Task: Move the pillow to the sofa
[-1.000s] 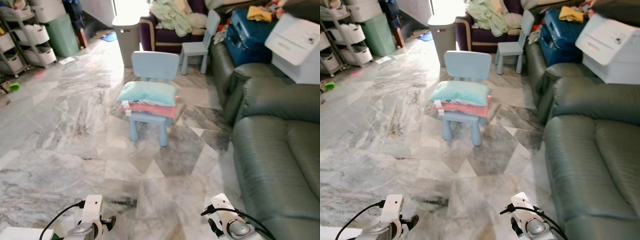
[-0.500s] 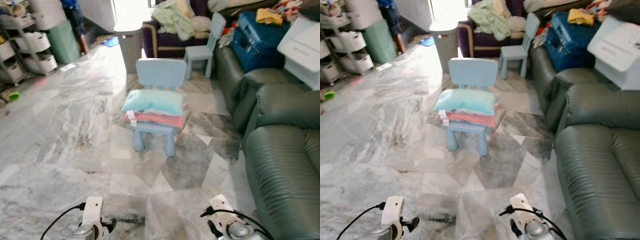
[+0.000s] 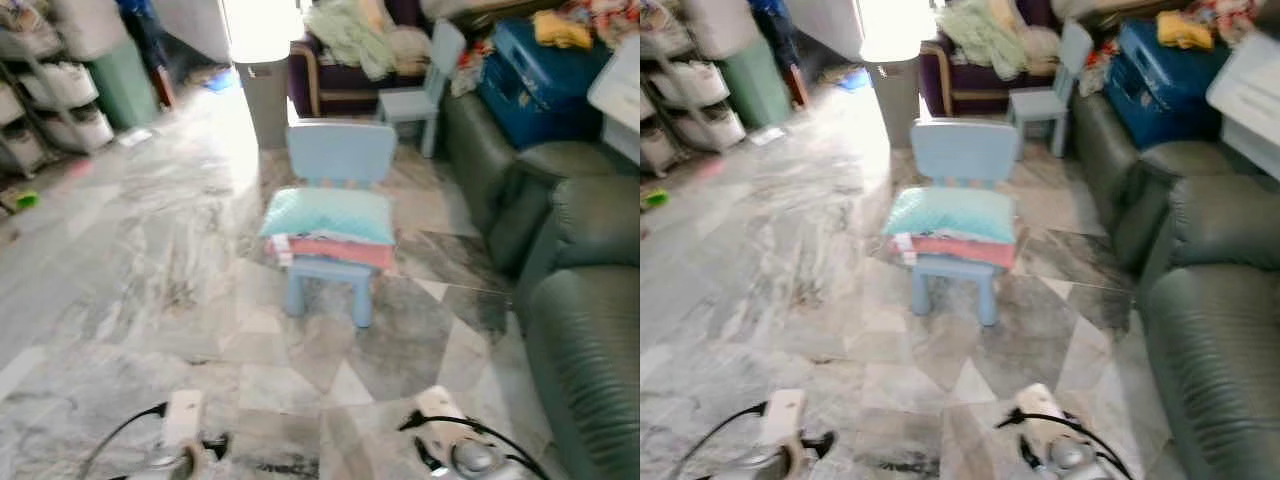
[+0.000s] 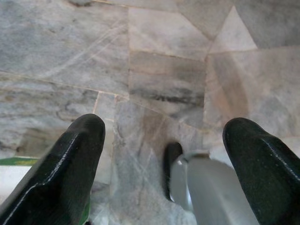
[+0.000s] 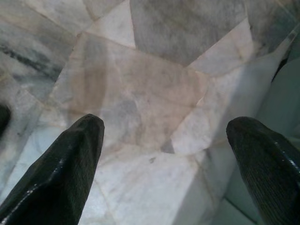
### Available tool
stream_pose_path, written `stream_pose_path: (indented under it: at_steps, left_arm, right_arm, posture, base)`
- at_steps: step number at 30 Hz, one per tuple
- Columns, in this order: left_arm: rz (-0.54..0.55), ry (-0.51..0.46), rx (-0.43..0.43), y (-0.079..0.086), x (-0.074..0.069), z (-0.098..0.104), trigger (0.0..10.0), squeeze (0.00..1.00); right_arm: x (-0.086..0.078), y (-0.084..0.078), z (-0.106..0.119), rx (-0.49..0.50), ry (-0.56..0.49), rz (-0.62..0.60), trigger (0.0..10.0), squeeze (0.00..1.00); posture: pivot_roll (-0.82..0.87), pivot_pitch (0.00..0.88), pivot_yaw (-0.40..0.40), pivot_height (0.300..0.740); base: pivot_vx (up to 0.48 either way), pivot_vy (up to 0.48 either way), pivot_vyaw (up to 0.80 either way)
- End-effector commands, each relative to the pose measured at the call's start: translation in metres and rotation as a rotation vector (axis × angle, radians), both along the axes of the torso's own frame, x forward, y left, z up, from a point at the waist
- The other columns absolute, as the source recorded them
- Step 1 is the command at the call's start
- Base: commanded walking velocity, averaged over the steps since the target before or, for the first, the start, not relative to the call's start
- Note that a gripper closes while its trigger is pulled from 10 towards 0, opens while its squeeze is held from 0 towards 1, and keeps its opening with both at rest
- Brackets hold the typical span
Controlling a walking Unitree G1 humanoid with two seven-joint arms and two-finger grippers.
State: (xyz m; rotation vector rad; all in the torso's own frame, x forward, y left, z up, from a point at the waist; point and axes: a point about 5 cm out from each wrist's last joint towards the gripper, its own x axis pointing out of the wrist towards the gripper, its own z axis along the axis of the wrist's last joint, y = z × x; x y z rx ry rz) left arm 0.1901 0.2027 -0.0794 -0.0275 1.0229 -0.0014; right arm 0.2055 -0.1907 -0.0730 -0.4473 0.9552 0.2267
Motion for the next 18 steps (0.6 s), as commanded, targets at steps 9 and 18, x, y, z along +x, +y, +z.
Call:
stream_pose_path:
  at_steps: [9, 18]
  left_arm:
    - [0.016, 0.0, 0.044, 0.017, 0.0, 0.0032, 10.0, 0.0]
    - [-0.015, -0.003, 0.114, 0.0207, 0.0002, 0.0039, 10.0, 0.0]
  right_arm:
    - [0.0065, 0.0155, 0.0019, 0.04, -0.018, 0.019, 10.0, 0.0]
    - [0.0055, 0.0159, 0.0014, 0.034, -0.016, 0.027, 10.0, 0.0]
  posture:
    - [0.08, 0.003, 0.045, 0.74]
    - [0.08, 0.0, 0.042, 0.74]
  base:
    - [0.319, 0.359, 0.0]
    - [0.215, 0.237, 0.0]
